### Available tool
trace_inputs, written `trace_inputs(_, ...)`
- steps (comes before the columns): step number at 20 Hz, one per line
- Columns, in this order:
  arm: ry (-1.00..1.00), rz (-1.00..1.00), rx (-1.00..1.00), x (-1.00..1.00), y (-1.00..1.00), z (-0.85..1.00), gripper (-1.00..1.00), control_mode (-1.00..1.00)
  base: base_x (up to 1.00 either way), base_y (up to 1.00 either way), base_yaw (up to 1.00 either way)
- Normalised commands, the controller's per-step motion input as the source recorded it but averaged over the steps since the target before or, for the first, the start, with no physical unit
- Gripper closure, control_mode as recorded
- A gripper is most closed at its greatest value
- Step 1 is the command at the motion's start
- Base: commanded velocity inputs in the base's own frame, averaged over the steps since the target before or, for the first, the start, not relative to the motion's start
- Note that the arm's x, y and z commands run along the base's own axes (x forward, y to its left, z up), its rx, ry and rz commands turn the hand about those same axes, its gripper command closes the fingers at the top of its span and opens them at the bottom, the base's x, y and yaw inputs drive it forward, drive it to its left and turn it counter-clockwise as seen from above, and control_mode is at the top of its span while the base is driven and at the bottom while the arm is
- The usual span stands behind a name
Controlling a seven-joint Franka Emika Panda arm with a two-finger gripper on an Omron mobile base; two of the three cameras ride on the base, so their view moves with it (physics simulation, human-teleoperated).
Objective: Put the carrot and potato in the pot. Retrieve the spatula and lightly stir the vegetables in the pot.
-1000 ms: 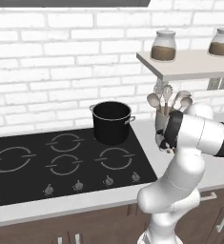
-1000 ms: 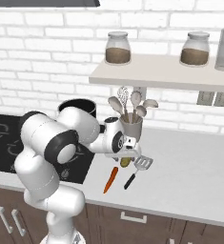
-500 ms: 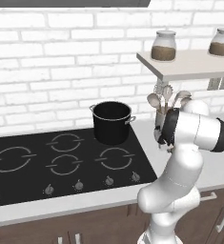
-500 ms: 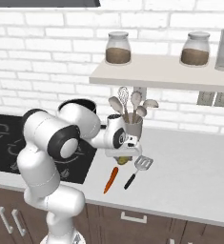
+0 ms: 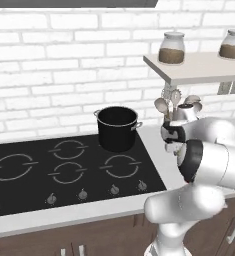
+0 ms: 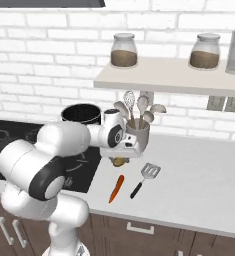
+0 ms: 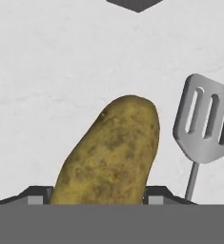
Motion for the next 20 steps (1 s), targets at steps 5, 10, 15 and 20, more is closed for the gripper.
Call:
trace_inputs(5, 0.00, 0.00, 0.00, -0.38, 0.63, 0.95, 1.00, -1.00, 0.00, 0.00, 0.00)
trace_inputs(10, 0.00, 0.00, 0.00, -0.26, 0.72, 0.83, 1.00, -1.00, 0.00, 0.00, 0.00)
trace_inputs(15, 0.00, 0.00, 0.00, -0.08, 0.94, 0.53, 1.00, -1.00, 0.00, 0.00, 0.00)
trace_inputs(20, 0.00, 0.00, 0.00, 0.09, 0.80, 0.44, 1.00, -1.00, 0.00, 0.00, 0.00)
